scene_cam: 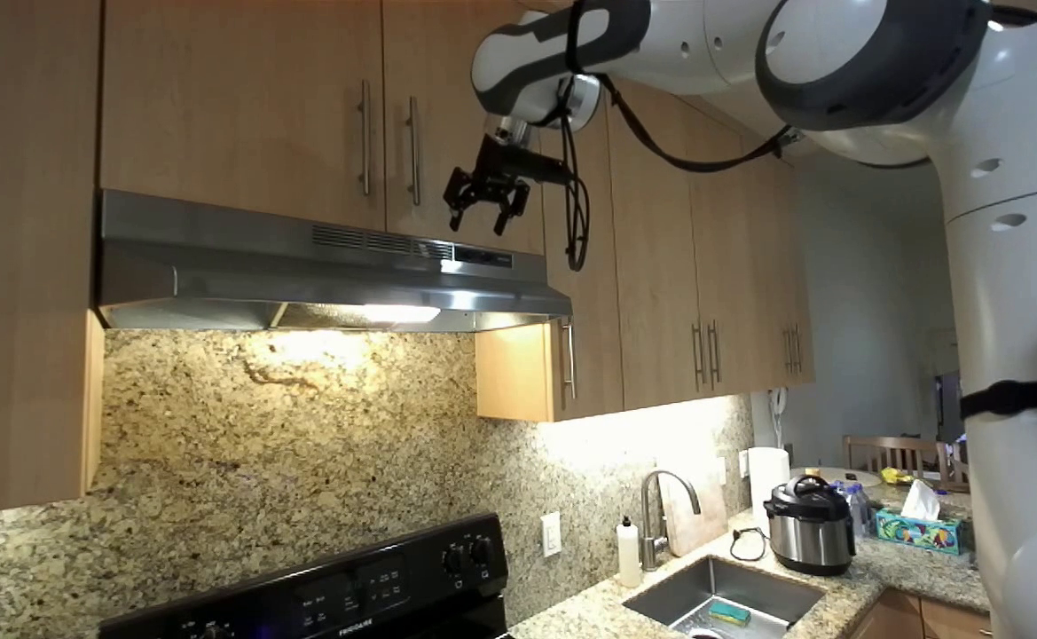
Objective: Turn on the light above the stove
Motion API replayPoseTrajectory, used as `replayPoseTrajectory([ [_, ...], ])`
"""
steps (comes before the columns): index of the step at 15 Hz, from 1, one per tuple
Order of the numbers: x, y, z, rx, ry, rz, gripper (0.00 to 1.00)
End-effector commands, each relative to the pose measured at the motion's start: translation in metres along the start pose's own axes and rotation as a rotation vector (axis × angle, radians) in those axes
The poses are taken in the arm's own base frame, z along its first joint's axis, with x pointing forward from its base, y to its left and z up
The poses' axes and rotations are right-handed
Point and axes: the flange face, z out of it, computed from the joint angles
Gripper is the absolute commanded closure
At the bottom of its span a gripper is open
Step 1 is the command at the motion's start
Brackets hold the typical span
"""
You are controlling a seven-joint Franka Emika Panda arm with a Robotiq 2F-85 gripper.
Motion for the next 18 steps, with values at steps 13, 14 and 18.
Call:
replayPoseTrajectory([
  [13,-0.163,0.032,-0.008,-0.008,-0.318,0.132,0.0],
  [14,-0.171,0.035,-0.007,-0.011,-0.337,0.132,0.0],
  [18,-0.207,0.038,0.01,0.043,-0.414,0.122,0.0],
])
